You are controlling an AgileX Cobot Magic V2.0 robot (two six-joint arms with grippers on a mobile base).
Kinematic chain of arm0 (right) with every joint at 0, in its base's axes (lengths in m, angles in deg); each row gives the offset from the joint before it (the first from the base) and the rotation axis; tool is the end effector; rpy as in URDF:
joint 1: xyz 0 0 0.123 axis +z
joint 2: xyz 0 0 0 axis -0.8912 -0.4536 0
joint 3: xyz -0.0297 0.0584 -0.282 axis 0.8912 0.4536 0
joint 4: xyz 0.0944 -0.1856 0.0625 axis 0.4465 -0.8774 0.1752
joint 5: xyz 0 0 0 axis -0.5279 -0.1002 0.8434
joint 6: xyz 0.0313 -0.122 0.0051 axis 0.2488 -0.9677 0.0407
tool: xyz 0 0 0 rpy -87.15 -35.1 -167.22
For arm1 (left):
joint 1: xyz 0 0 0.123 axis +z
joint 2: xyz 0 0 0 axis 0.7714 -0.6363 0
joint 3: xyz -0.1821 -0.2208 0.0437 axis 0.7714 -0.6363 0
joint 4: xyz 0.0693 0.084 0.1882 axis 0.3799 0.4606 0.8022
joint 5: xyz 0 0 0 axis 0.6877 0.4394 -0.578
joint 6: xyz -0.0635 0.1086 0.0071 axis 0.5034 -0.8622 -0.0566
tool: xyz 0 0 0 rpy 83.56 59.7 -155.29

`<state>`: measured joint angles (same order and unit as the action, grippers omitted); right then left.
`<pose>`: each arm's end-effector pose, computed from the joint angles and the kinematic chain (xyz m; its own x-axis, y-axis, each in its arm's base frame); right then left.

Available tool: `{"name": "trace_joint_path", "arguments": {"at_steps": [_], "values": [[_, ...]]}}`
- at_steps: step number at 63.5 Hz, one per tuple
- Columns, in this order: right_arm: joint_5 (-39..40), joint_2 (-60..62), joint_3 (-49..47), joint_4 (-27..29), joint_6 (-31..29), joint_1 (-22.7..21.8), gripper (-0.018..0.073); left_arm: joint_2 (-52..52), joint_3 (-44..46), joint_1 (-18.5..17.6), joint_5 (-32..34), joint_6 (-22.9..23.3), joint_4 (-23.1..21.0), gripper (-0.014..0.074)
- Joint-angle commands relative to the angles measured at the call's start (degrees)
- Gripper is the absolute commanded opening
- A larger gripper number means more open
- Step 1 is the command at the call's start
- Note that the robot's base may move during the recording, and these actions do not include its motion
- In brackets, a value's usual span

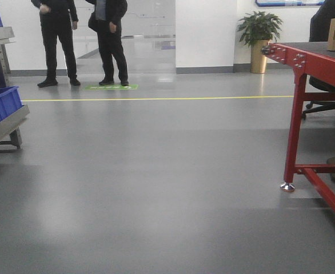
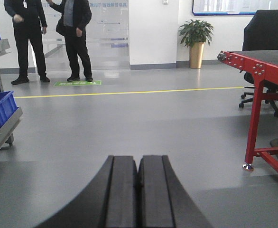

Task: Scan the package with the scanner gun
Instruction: 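Drive the base forward and turn toward the red conveyor table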

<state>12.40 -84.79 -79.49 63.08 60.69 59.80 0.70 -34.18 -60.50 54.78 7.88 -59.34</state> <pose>0.0522 -0.0026 0.2111 0.0412 -0.0501 -0.9979 0.0555 0.9973 -0.0478 0.0350 0.0064 0.2599 0.0017 0.0355 -0.9994 0.0766 0.9964 0.0355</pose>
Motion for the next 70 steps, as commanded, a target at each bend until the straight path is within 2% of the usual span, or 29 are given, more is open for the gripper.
{"name": "trace_joint_path", "arguments": {"at_steps": [1,70], "values": [[0.69,0.21,0.0,-0.36,0.05,0.1,-0.0162,0.31,-0.02,0.09,1.08,0.31,0.05,-0.0111],[0.69,0.21,0.0,-0.36,0.05,0.1,-0.0162,0.31,-0.02,0.09,1.08,0.31,0.05,-0.0111]]}}
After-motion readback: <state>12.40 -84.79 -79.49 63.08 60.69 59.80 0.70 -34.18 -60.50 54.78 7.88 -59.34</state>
